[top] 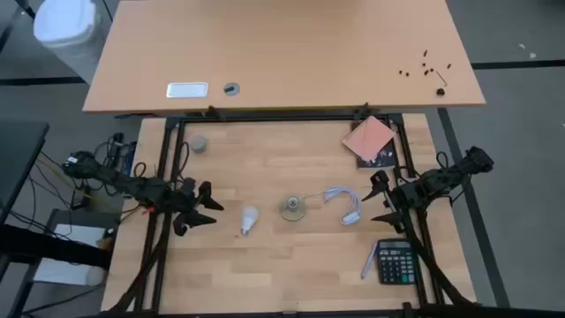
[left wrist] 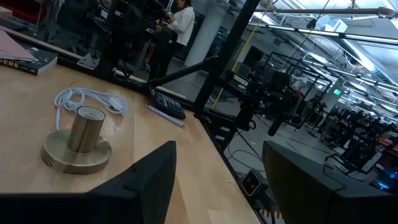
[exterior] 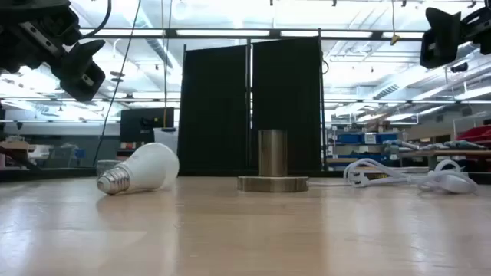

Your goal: Screw lightbulb

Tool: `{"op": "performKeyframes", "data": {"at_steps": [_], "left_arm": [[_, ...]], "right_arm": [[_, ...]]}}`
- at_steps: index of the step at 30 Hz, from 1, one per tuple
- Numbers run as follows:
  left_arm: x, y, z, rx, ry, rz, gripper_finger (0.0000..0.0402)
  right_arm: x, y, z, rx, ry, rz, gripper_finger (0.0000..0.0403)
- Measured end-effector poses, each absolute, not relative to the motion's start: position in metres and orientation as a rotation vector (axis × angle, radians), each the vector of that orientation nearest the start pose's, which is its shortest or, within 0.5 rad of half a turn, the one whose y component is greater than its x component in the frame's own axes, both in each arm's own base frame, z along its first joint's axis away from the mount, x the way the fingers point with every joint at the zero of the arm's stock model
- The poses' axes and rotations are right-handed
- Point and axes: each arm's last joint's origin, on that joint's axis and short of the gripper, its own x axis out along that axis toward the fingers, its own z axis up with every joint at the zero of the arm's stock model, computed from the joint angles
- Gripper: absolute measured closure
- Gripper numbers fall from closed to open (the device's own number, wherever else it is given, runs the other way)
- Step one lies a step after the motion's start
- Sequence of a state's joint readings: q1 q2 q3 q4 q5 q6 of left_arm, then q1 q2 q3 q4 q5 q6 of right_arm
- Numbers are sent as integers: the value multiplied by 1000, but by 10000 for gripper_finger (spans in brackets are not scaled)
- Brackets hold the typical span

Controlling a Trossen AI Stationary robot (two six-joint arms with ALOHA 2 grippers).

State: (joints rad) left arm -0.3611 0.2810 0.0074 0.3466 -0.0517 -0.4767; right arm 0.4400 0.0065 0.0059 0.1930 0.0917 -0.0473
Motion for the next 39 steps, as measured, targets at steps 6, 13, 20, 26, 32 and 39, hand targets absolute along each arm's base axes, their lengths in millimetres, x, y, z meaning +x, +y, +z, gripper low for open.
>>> {"op": "performKeyframes", "data": {"at_steps": [6,13,20,26,32,39], "left_arm": [[108,-39,175,-487,4,-320,159],[108,-39,175,-488,3,-321,159],[108,-39,175,-488,4,-320,159],[108,-39,175,-488,3,-321,159],[108,-39,175,-488,3,-320,159],[108,-39,175,-488,3,-321,159]], "right_arm": [[88,38,184,4,-195,343,110],[88,38,184,4,-195,343,110],[88,38,184,4,-195,343,110],[88,38,184,4,-195,343,110],[88,38,184,4,-195,343,110],[88,38,184,4,-195,343,110]]}}
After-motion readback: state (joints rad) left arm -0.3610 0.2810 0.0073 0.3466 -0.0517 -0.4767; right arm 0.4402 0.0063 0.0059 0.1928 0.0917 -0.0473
